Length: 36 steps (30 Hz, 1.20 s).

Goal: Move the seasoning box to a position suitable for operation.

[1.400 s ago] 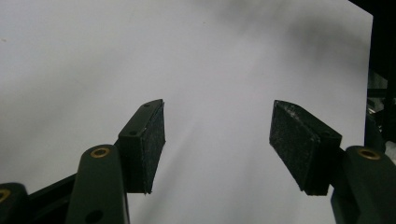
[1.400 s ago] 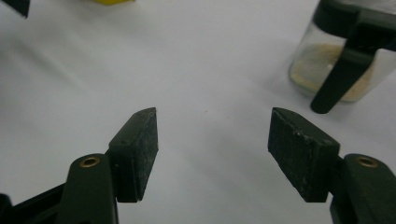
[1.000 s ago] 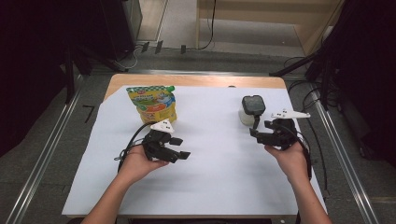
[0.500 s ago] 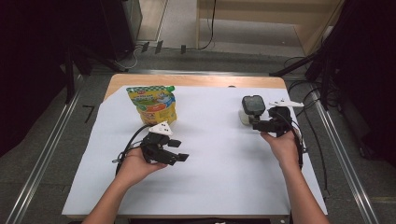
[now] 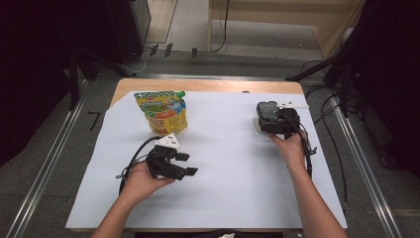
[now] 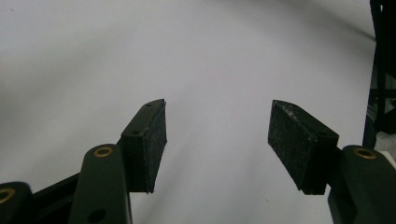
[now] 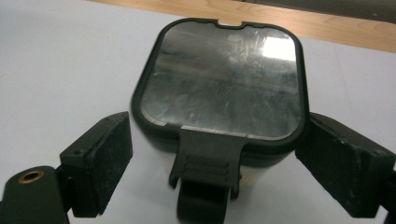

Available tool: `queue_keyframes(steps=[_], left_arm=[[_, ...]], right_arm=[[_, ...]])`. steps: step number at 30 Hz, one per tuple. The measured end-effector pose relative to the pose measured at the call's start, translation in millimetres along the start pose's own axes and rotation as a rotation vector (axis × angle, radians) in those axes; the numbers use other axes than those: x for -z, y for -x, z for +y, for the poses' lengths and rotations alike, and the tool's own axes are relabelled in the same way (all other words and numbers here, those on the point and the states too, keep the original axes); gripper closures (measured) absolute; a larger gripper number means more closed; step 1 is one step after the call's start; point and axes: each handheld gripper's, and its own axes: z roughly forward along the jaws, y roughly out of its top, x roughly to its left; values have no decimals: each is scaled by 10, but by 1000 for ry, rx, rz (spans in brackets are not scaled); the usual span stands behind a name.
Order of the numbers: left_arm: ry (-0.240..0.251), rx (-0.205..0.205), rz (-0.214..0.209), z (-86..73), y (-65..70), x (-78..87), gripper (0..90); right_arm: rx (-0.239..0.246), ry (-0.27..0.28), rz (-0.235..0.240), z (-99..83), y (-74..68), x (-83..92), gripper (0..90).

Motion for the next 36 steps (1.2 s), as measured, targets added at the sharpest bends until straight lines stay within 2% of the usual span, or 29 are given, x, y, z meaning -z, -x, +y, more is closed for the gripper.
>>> queue_keyframes(steps=[9,12,15,16,26,32,36], left_arm=[[-7,16,19,-94,25,39,383],[-6,23,20,-117,26,47,383],[-7,28,23,-135,20,58,383],[-5,29,20,-142,7,66,383],[-7,34,25,-146,-4,64,383],[-5,35,28,-137,-7,65,383],[-4,34,26,-125,-21,62,384]], right_arm=[[-23,14,-20,29,6,-202,111],[-47,5,-37,21,-27,-295,124],[-71,18,-52,2,-36,-356,131],[-65,23,-55,-4,-36,-365,134],[-42,39,-70,3,-28,-339,162],[-50,26,-44,9,0,-306,163],[-18,16,-33,27,-55,-254,164]])
